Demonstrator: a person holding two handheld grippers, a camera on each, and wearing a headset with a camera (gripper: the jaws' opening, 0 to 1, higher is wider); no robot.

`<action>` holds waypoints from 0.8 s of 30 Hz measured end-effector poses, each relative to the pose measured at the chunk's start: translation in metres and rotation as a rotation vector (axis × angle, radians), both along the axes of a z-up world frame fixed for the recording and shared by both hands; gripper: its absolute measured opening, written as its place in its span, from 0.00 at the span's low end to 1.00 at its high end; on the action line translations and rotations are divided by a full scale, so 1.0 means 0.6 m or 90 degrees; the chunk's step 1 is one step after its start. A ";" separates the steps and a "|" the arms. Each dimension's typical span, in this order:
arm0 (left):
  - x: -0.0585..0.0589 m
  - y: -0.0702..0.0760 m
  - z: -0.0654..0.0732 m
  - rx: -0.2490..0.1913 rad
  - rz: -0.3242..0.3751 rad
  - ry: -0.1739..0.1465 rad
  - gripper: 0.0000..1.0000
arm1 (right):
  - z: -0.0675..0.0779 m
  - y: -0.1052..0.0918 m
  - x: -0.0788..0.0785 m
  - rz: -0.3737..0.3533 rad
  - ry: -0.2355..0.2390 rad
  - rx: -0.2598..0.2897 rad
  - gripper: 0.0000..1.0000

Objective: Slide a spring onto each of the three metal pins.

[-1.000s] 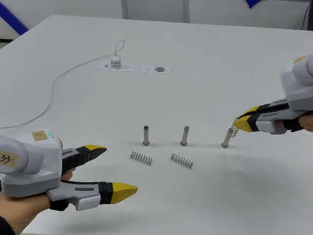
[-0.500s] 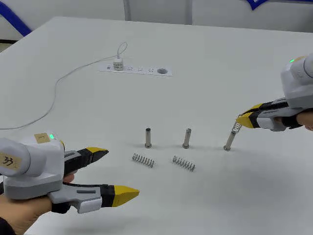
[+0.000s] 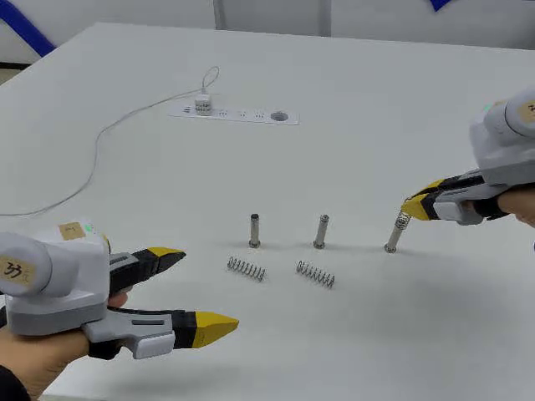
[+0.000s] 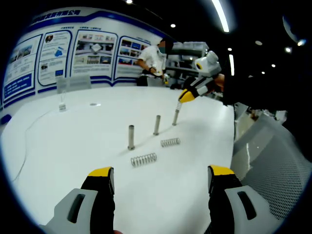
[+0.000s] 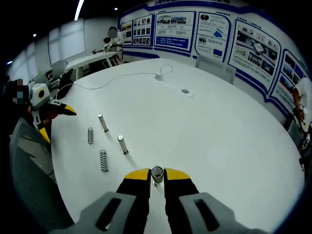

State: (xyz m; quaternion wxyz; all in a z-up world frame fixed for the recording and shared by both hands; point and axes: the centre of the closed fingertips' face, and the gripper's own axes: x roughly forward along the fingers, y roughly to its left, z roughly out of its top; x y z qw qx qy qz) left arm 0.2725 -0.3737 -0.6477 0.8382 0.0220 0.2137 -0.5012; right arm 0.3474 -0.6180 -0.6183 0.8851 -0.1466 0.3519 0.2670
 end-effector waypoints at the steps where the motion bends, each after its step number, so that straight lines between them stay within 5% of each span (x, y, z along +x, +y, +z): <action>1: 0.000 0.000 0.000 0.000 0.000 0.000 0.80 | -0.002 0.000 0.000 -0.001 0.001 -0.001 0.11; 24: -0.001 0.000 0.000 0.000 0.003 0.002 0.80 | -0.062 -0.002 0.005 -0.026 0.042 0.004 0.12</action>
